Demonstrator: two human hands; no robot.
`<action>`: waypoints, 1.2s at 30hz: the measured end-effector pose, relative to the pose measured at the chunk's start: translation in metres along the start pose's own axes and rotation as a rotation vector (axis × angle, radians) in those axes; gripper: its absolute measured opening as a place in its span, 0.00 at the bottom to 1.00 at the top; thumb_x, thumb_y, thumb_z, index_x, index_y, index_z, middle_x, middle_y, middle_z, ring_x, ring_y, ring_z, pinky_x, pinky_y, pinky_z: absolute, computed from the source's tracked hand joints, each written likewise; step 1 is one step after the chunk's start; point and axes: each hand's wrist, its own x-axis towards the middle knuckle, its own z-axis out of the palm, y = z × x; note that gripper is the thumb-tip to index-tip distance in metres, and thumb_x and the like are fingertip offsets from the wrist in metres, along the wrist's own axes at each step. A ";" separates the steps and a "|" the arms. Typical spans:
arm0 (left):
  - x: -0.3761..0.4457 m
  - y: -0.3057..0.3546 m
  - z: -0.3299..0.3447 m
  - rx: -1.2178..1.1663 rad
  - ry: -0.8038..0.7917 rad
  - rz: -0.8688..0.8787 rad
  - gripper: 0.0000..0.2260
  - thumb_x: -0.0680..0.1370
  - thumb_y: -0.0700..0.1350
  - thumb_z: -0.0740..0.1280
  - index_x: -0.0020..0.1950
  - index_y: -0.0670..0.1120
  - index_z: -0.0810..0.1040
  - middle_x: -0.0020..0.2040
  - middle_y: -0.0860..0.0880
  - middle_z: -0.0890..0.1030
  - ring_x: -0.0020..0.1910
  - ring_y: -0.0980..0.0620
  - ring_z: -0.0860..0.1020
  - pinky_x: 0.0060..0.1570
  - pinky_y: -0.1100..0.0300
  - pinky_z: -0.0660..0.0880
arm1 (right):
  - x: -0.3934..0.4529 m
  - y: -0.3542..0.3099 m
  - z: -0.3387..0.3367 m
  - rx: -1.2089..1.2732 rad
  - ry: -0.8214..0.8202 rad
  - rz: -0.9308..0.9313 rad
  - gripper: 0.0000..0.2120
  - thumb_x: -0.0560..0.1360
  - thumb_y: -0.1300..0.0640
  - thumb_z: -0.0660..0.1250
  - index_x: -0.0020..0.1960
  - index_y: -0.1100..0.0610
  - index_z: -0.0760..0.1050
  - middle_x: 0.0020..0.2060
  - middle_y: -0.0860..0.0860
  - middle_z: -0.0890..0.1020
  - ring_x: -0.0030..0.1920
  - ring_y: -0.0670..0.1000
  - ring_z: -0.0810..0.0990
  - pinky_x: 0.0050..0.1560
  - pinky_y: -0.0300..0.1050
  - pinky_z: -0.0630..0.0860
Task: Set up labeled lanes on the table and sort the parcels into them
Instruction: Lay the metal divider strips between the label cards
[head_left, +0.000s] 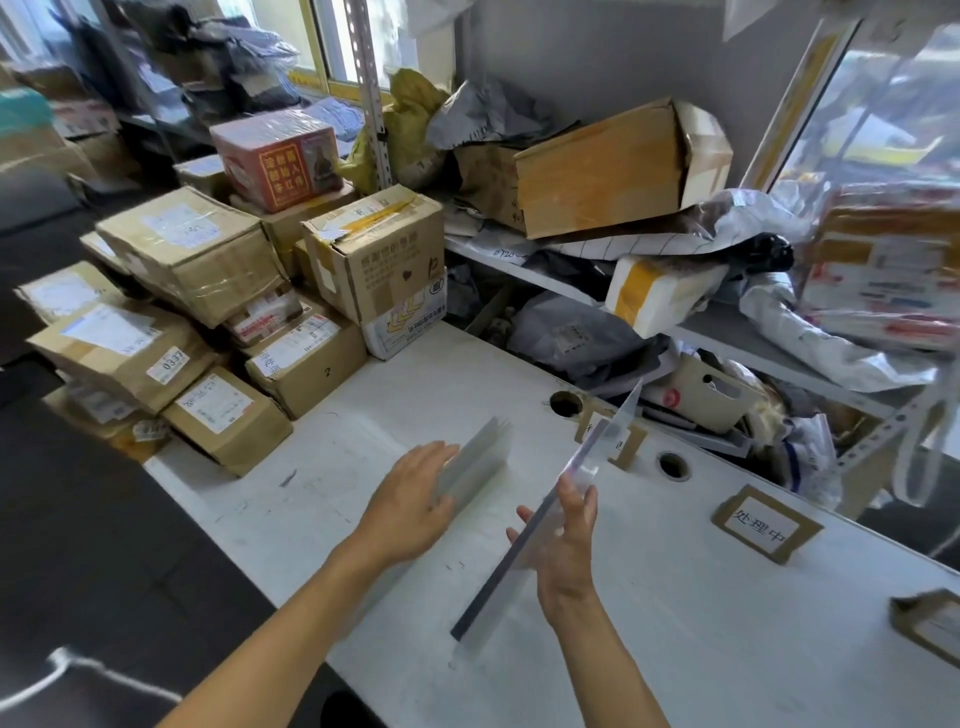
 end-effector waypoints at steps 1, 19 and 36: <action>0.003 -0.016 0.000 0.044 -0.043 -0.062 0.29 0.84 0.43 0.60 0.83 0.50 0.52 0.83 0.51 0.55 0.81 0.51 0.55 0.79 0.54 0.56 | 0.000 0.003 -0.003 0.015 0.022 0.012 0.63 0.52 0.27 0.74 0.81 0.38 0.51 0.68 0.49 0.69 0.61 0.62 0.79 0.61 0.66 0.78; -0.041 0.022 -0.070 -0.283 0.117 -0.067 0.18 0.82 0.40 0.66 0.65 0.62 0.79 0.55 0.59 0.84 0.53 0.59 0.83 0.59 0.55 0.80 | 0.022 0.004 -0.032 0.102 0.143 -0.011 0.60 0.54 0.30 0.71 0.81 0.47 0.56 0.63 0.49 0.73 0.61 0.62 0.79 0.59 0.65 0.79; -0.082 0.070 0.125 -0.239 -0.285 -0.029 0.25 0.78 0.62 0.67 0.76 0.67 0.67 0.76 0.57 0.70 0.78 0.55 0.62 0.77 0.65 0.54 | 0.062 -0.016 -0.118 0.094 0.287 -0.173 0.30 0.76 0.36 0.63 0.61 0.62 0.81 0.56 0.62 0.85 0.63 0.67 0.80 0.64 0.60 0.75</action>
